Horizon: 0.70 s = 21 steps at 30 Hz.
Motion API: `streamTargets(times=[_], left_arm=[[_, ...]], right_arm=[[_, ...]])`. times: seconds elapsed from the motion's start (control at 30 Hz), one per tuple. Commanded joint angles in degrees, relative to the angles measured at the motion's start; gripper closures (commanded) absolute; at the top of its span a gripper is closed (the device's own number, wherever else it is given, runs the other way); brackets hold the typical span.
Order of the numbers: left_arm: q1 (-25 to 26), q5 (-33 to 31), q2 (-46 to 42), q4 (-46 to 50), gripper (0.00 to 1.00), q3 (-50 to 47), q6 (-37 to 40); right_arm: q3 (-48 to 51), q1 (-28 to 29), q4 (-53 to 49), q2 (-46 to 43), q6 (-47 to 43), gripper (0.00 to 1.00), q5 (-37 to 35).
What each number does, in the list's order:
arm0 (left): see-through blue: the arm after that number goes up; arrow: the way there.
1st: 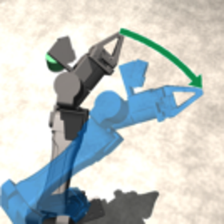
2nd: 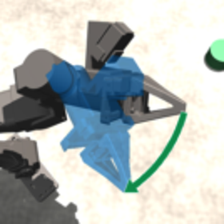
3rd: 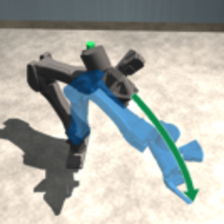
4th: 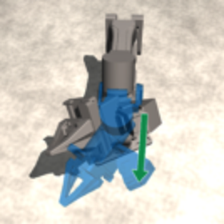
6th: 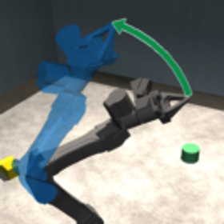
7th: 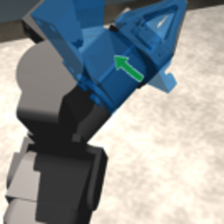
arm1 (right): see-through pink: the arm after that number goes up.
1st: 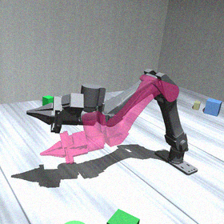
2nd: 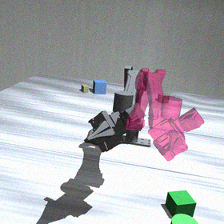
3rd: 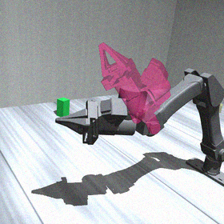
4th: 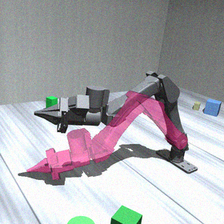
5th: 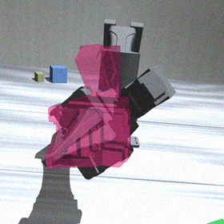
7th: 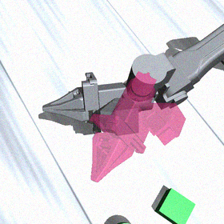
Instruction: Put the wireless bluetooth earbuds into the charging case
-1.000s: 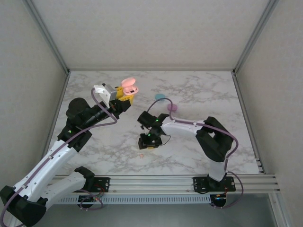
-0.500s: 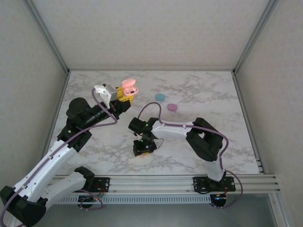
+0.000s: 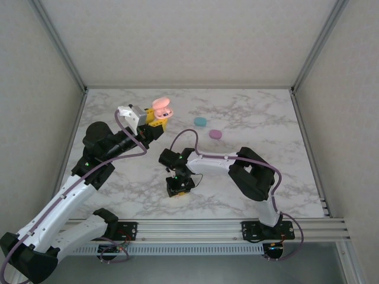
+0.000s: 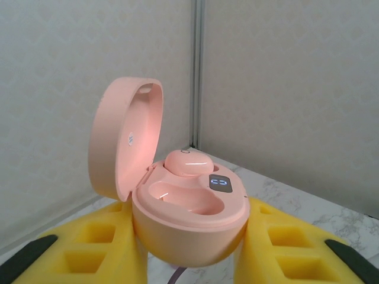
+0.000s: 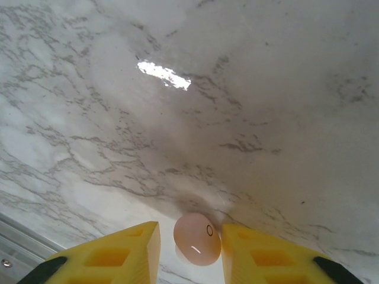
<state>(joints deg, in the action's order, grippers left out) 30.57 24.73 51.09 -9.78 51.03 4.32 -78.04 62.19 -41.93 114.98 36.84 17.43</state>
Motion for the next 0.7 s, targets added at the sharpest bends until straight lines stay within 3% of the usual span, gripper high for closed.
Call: streamTargets(times=[0.0,0.37,0.67], left_arm=[[0.46,0.12,-0.14,-0.25,0.78,1.89,0.43],[0.46,0.25,0.15,-0.19,0.78,1.89,0.34],[0.46,0.05,0.37,-0.15,0.78,1.71,0.59]], right_arm=[[-1.41,0.71,-2.08,1.56,-0.34,0.67,-1.96],[0.84,-0.1,-1.03,-4.5,0.85,0.77,-7.49],[14.03,-10.56,-4.38,-16.15,2.06,0.77,-14.83]])
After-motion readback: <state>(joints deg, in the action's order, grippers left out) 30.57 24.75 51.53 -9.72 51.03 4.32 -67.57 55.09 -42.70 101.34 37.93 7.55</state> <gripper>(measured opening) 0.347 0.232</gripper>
